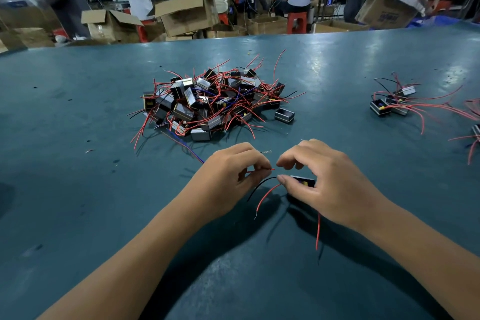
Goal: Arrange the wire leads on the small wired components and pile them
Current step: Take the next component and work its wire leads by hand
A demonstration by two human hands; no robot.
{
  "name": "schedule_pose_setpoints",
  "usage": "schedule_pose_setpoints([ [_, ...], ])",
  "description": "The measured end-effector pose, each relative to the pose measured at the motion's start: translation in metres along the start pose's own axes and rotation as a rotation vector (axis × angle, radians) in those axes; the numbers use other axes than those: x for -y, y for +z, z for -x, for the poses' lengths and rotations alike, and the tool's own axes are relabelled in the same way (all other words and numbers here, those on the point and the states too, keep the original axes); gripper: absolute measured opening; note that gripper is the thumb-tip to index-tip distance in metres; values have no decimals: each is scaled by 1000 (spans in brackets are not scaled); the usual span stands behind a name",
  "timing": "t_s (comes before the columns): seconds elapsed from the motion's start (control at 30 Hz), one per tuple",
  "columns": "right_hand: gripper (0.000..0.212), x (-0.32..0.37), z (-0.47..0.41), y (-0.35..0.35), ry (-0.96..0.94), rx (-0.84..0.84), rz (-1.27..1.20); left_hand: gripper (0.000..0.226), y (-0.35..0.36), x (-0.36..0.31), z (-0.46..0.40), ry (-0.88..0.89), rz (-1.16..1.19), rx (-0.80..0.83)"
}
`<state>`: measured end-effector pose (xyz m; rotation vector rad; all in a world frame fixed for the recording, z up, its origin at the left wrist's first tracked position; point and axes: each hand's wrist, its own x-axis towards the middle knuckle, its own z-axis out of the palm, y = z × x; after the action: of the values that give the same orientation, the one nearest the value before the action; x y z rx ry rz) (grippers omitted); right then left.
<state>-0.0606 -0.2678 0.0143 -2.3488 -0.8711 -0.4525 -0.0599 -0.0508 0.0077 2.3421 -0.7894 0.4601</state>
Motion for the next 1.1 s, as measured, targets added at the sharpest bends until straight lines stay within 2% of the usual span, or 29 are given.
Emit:
schedule_pose_setpoints([
  [0.23,10,5,-1,-2,-85,-51,79,2,1,-3,0,28,10,2],
  [0.57,10,9,-1,-2,-70,-77,100,3,1,-5,1,13,30,1],
  [0.63,10,8,-1,-1,-27,-65,32,3,1,-6,1,10,30,8],
  [0.77,21,5,-3,0,219,-19,-242,5,1,-10,1,8,19,32],
  [0.87,22,1,-4,0,274,-9,-264,6,0,-11,1,8,17,40],
  [0.97,22,-2,-5,-8,186,-97,-179,6,-1,-10,1,10,16,24],
  [1.07,2,-4,-5,-15,-149,-114,99,5,-1,-9,2,17,27,19],
  [1.1,7,-5,-5,-15,-244,-96,188,5,-1,-9,2,22,32,22],
])
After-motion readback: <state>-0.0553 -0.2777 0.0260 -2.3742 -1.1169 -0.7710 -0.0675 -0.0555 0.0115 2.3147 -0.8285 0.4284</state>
